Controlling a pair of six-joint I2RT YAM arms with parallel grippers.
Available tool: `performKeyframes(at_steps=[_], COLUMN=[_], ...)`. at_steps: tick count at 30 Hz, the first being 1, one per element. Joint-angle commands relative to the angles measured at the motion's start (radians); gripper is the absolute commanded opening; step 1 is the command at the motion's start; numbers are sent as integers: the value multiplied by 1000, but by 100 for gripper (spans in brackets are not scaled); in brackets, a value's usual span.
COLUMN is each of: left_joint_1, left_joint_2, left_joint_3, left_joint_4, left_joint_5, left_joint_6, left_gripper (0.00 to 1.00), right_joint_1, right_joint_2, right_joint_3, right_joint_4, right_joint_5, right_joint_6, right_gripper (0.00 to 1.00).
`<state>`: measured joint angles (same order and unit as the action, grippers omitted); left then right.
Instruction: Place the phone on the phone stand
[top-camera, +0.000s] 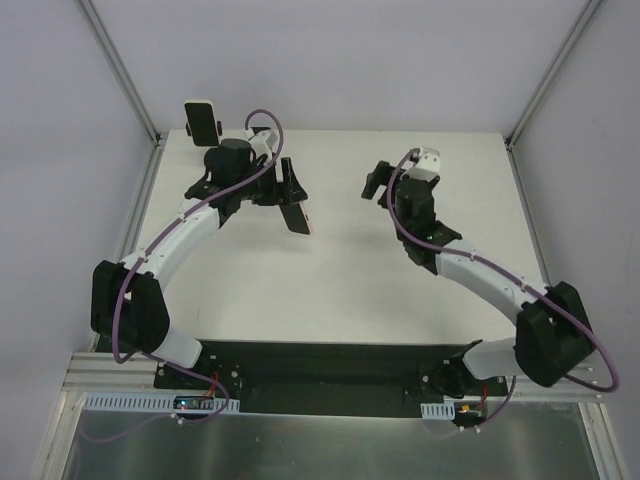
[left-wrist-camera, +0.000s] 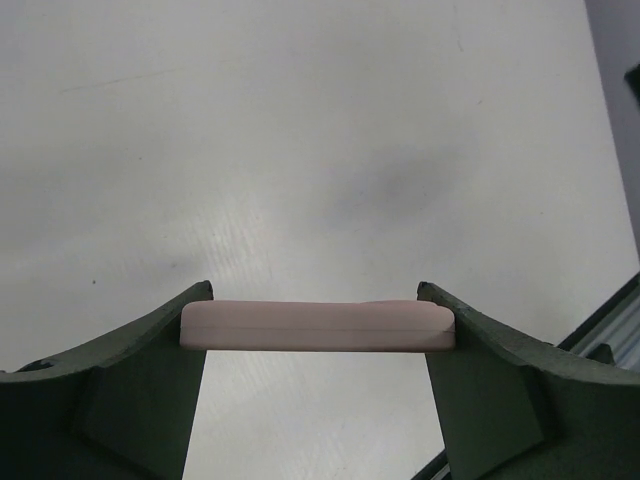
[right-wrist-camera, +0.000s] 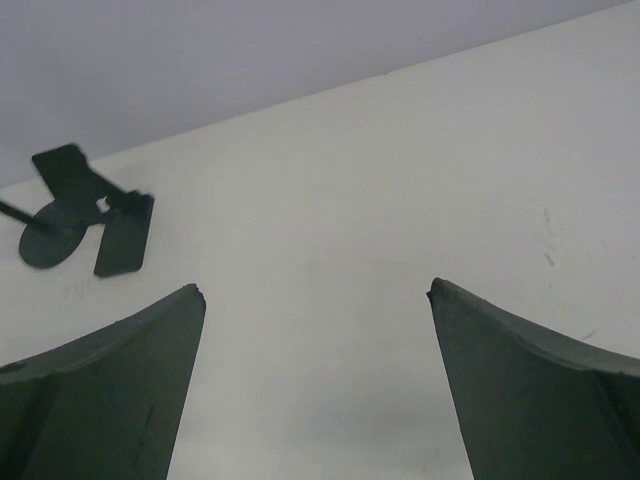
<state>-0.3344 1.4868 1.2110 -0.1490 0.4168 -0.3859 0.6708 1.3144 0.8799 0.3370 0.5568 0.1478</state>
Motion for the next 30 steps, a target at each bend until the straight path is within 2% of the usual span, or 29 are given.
performKeyframes(at_steps=[1, 3, 4, 5, 7, 11, 16, 20, 30], left_joint_1=[-11, -11, -14, -14, -14, -11, -6, -3, 23], left_joint_2=[-37, -36, -34, -37, -37, -4, 91, 248, 545], left_joint_3=[-4, -8, -10, -10, -4, 47, 270, 479, 865], left_joint_4=[8, 8, 8, 8, 8, 12, 3, -6, -4], left_joint_5=[-137, -193, -214, -278, -328, -467, -604, -661, -733], left_joint_6=[85, 128, 146, 175, 206, 243, 324, 461, 475], left_gripper=[0, 0, 0, 0, 0, 0, 0, 0, 0], right_joint_1=[-122, -123, -143, -166, -244, -313, -375, -408, -485], right_joint_2=[150, 189, 216, 229, 264, 301, 327, 309, 279], right_joint_3=[90, 27, 10, -1, 8, 65, 76, 51, 19], right_joint_4=[212, 342, 377, 395, 416, 424, 431, 453, 477], right_joint_5=[-162, -149, -152, -175, -319, -391, -484, -531, -623], right_joint_6=[12, -71, -47, -3, 80, 68, 130, 150, 122], right_gripper=[96, 97, 97, 97, 97, 97, 97, 96, 97])
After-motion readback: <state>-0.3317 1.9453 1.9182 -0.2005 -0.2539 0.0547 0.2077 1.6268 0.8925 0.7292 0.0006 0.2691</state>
